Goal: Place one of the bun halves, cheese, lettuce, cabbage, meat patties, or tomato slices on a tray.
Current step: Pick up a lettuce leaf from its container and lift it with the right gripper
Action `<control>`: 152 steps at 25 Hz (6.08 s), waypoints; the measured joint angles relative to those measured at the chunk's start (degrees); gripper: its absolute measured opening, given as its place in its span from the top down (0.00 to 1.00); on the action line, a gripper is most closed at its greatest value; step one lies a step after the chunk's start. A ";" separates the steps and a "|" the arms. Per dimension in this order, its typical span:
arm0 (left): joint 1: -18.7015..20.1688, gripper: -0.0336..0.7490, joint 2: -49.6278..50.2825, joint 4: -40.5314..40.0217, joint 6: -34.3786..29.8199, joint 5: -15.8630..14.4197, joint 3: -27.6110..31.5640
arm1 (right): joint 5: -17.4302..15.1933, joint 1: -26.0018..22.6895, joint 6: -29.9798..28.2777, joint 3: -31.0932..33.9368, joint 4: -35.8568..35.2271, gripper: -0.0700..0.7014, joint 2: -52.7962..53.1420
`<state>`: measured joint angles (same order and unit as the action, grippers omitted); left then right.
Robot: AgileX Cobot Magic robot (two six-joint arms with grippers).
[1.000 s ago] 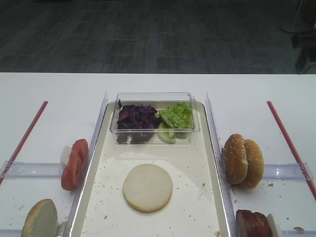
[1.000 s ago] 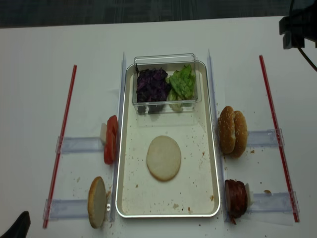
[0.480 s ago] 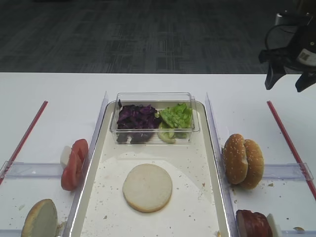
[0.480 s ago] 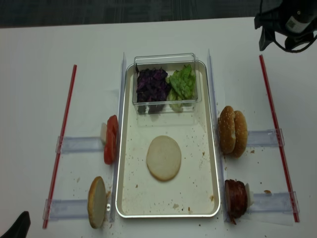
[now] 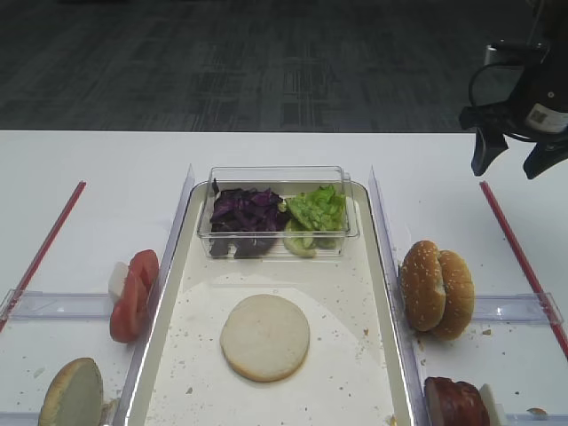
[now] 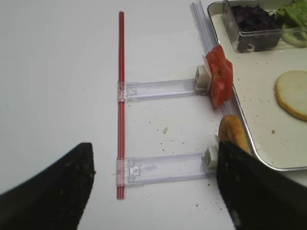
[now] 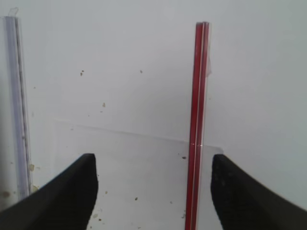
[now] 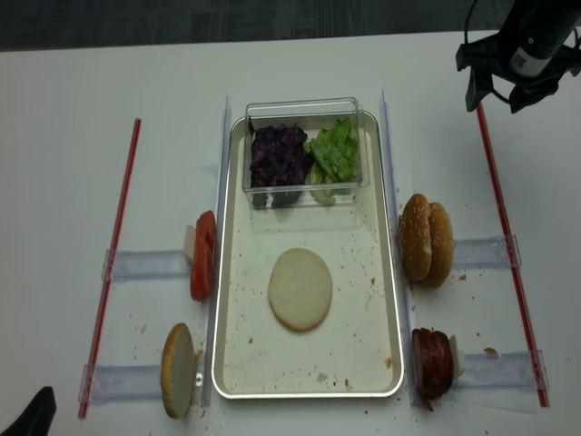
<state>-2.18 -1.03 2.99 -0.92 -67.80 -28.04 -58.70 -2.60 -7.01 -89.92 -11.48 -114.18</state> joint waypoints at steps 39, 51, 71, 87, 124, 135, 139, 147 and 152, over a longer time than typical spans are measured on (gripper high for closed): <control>0.00 0.33 0.00 0.12 0.00 0.00 0.00 | -3.68 28.55 -0.38 -11.26 -2.12 0.24 -2.74; 0.00 0.33 0.00 0.12 0.00 0.00 0.00 | -4.14 28.57 -0.38 -11.36 -2.33 0.26 -4.16; 0.00 0.33 0.00 0.12 0.00 0.00 0.00 | -5.83 28.57 -1.16 -20.78 -1.34 0.32 -14.34; 0.00 0.33 0.00 0.12 0.00 0.00 0.00 | -5.82 28.57 -1.16 -21.07 -1.35 0.32 -19.31; 0.00 0.33 0.00 0.12 0.00 0.00 0.00 | -6.73 28.57 -0.38 -21.51 1.29 0.84 -19.40; 0.00 0.33 0.00 0.12 0.00 0.00 0.00 | -11.39 28.57 1.91 -31.85 1.25 0.84 -19.40; 0.00 0.33 0.00 0.12 0.00 0.00 0.00 | -11.76 28.57 3.08 -32.37 0.43 0.84 -18.93; 0.00 0.33 0.00 0.12 0.00 0.00 0.00 | -11.97 28.57 4.19 -32.50 -2.20 0.84 -16.84; 0.00 0.33 0.00 0.12 0.00 0.00 0.00 | -12.12 28.67 4.23 -32.50 -3.73 0.84 -16.24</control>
<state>-2.18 -1.03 3.10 -0.92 -67.80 -28.04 -70.82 26.07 -2.78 -122.42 -15.21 -130.41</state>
